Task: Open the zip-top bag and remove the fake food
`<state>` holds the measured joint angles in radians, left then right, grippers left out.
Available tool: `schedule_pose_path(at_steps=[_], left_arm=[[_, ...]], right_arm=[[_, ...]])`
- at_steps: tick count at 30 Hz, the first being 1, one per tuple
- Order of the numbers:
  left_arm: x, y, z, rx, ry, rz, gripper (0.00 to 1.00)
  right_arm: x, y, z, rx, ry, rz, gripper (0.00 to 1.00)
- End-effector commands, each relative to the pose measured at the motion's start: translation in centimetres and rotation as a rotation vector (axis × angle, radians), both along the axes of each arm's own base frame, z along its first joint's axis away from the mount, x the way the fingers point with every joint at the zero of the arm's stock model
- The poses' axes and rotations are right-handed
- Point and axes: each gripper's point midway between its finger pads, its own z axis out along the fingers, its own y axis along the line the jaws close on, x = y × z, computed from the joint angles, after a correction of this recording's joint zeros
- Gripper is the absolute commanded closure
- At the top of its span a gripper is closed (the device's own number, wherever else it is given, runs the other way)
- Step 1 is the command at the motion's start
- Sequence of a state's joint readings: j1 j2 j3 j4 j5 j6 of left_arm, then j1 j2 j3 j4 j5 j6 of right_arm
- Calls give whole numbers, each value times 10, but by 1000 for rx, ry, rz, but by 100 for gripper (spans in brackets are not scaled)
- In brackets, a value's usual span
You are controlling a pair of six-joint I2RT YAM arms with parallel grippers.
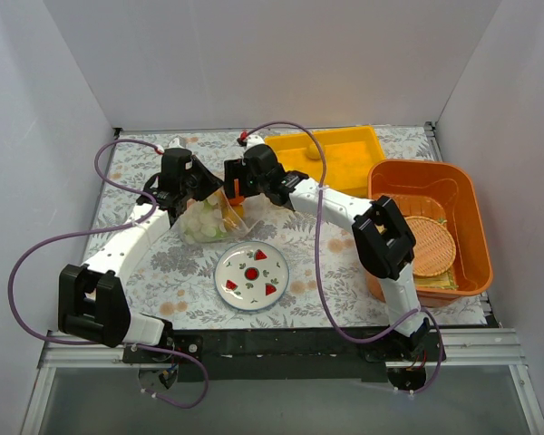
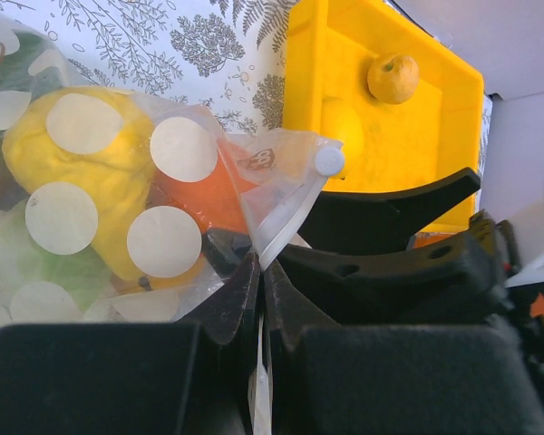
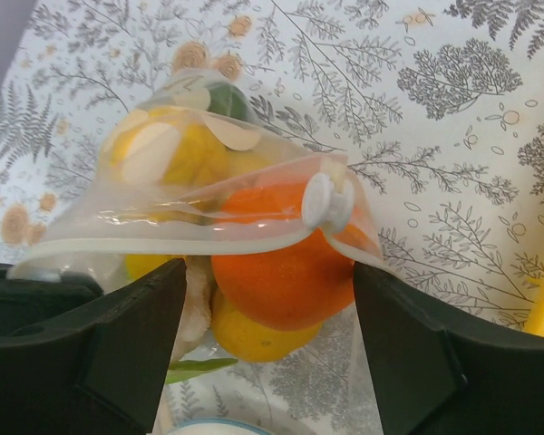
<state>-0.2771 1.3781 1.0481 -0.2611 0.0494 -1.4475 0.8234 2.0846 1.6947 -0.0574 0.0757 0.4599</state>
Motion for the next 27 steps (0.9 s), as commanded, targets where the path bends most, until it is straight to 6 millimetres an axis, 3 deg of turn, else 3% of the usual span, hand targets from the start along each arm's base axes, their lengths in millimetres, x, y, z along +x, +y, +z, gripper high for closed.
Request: schedule_pose_path(at_steps=[1, 13, 17, 20, 24, 27], left_arm=[[-1, -3, 24, -29, -60, -9, 100], [3, -5, 21, -30, -52, -7, 100], [4, -5, 17, -29, -44, -8, 100], [4, -4, 15, -23, -43, -2, 100], [7, 3, 9, 9, -30, 28, 100], [16, 15, 2, 56, -15, 90, 100]], right_arm=[[2, -1, -4, -66, -61, -25, 17], [8, 9, -35, -128, -46, -14, 15], [11, 8, -36, -136, -57, -31, 16], [12, 6, -27, -116, -86, -42, 26], [9, 5, -9, -95, -104, -26, 53], [-2, 1, 19, -56, -101, -14, 59]])
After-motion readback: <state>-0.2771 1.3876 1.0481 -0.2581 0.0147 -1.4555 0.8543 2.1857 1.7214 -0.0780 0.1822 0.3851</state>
